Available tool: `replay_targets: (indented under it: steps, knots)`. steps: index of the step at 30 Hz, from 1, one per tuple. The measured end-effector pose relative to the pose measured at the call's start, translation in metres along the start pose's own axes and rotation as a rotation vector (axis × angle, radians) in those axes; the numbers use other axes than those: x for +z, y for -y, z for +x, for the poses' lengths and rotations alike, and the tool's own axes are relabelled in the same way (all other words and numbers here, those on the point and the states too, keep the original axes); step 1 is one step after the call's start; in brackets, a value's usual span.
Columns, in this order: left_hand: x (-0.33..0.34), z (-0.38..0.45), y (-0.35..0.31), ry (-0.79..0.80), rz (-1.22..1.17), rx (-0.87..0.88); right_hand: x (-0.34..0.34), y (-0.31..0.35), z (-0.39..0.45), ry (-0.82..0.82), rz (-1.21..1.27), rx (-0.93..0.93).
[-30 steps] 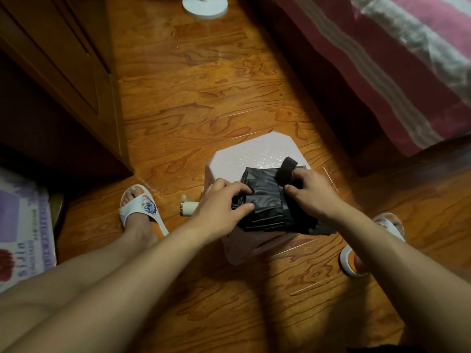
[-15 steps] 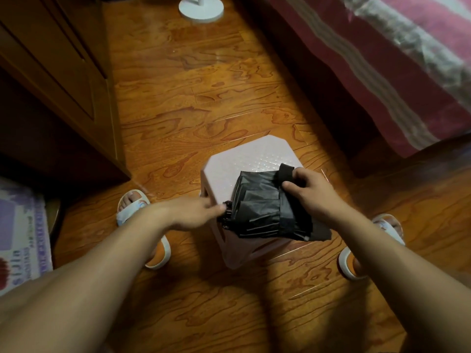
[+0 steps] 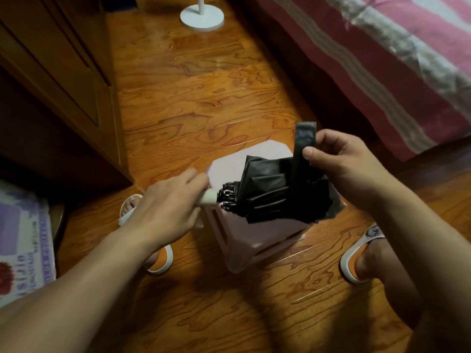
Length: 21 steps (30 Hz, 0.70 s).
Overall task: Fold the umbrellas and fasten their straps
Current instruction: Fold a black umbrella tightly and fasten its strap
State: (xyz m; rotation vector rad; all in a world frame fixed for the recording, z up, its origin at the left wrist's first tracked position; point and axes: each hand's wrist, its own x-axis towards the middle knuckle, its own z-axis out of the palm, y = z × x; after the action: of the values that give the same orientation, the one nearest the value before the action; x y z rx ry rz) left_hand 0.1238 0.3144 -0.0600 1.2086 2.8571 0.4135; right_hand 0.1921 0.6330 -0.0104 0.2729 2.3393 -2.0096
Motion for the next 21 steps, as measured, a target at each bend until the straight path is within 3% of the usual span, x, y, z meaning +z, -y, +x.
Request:
replay_targets:
  steps: [3,6,11,16,21]
  knots:
    - [0.031,0.010,0.006,-0.104,0.089,-0.025,0.003,-0.017,0.013,-0.111,-0.070,0.055]
    - [0.076,0.003,0.018,0.027,0.150,-0.020,0.009,-0.059,0.030,-0.154,-0.269,0.136]
    - [0.097,-0.007,0.022,0.170,0.169,-0.038,0.016,-0.095,0.035,-0.152,-0.859,0.134]
    - [0.084,0.011,0.009,0.328,0.020,-0.218,0.011,-0.100,0.050,-0.050,-0.937,0.225]
    - [0.074,0.016,0.011,0.419,-0.016,-0.161,0.007,-0.099,0.051,0.044,-0.886,0.327]
